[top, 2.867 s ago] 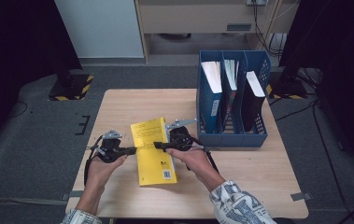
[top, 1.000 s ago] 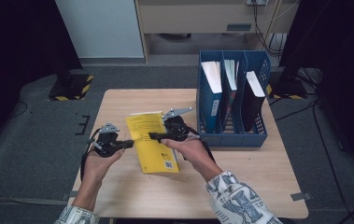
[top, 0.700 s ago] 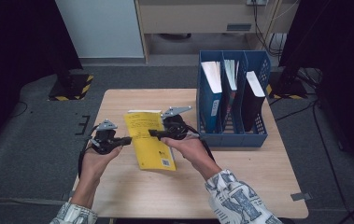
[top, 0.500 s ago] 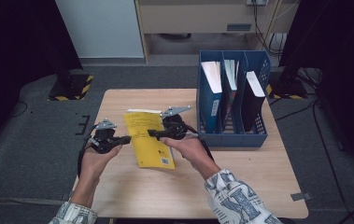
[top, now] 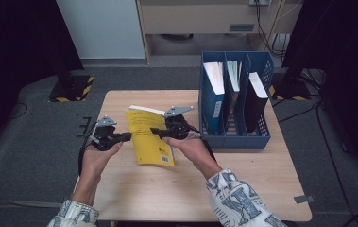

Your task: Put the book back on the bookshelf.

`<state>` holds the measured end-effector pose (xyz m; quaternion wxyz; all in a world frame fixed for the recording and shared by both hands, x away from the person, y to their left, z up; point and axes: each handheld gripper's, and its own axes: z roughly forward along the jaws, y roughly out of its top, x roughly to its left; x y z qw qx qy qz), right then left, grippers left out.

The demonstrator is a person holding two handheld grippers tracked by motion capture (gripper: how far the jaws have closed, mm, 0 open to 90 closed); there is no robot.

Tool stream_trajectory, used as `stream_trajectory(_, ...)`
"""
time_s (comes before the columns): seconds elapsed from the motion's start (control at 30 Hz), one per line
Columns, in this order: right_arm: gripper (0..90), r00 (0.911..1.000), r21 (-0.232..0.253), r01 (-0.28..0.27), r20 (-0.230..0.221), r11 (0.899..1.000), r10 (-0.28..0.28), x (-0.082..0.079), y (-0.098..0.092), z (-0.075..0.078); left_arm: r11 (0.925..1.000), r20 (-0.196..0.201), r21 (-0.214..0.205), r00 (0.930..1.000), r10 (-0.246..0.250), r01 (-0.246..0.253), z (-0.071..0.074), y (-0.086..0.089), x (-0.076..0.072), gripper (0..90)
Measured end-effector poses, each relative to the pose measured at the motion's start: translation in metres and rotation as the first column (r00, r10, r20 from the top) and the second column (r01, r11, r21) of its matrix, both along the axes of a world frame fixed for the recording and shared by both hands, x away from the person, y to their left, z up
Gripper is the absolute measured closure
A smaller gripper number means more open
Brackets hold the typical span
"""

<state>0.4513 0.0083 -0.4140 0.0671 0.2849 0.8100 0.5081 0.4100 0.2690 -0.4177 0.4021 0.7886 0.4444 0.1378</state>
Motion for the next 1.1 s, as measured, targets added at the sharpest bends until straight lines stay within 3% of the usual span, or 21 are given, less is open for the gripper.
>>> stream_trajectory(0.2,64.8,1.0000,-0.015,-0.001,0.003,1.000,0.001,-0.002,0.000,0.000,0.9999,0.008,0.009,0.9999,-0.010,0.010,-0.001,0.000,-0.007,90.0)
stream_trajectory(0.63,59.0,0.9994,-0.011,-0.030,0.017,1.000,0.030,-0.027,-0.012,-0.004,0.9990,0.035,0.029,0.9987,-0.037,0.036,-0.001,-0.006,-0.033,90.0)
stream_trajectory(0.8,59.1,0.9986,-0.011,-0.043,0.030,0.999,0.044,-0.033,-0.015,-0.005,0.9985,0.053,0.045,0.9981,-0.034,0.031,-0.002,-0.010,-0.041,90.0)
stream_trajectory(0.83,62.9,0.9979,-0.017,-0.038,0.052,0.999,0.039,-0.037,-0.017,-0.005,0.9988,0.054,0.040,0.9981,-0.028,0.026,-0.003,-0.009,-0.042,90.0)
stream_trajectory(0.9,64.7,0.9976,-0.009,-0.042,0.054,0.999,0.042,-0.038,-0.017,-0.005,0.9996,0.059,0.020,0.9981,-0.021,0.020,-0.006,-0.008,-0.045,90.0)
stream_trajectory(0.97,68.2,0.9963,-0.001,-0.052,0.067,0.999,0.052,-0.042,-0.019,-0.004,0.9998,0.061,0.017,0.9982,0.001,-0.002,-0.012,-0.006,-0.050,81.3)
stream_trajectory(1.03,68.1,0.9956,-0.001,-0.060,0.072,0.998,0.060,-0.043,-0.019,-0.004,0.9998,0.062,0.017,0.9981,0.006,-0.007,-0.016,-0.006,-0.053,78.7)
stream_trajectory(1.1,66.3,0.9945,0.002,-0.068,0.080,0.998,0.067,-0.046,-0.017,-0.003,0.9997,0.056,0.019,0.9983,0.013,-0.014,-0.023,-0.005,-0.057,68.0)
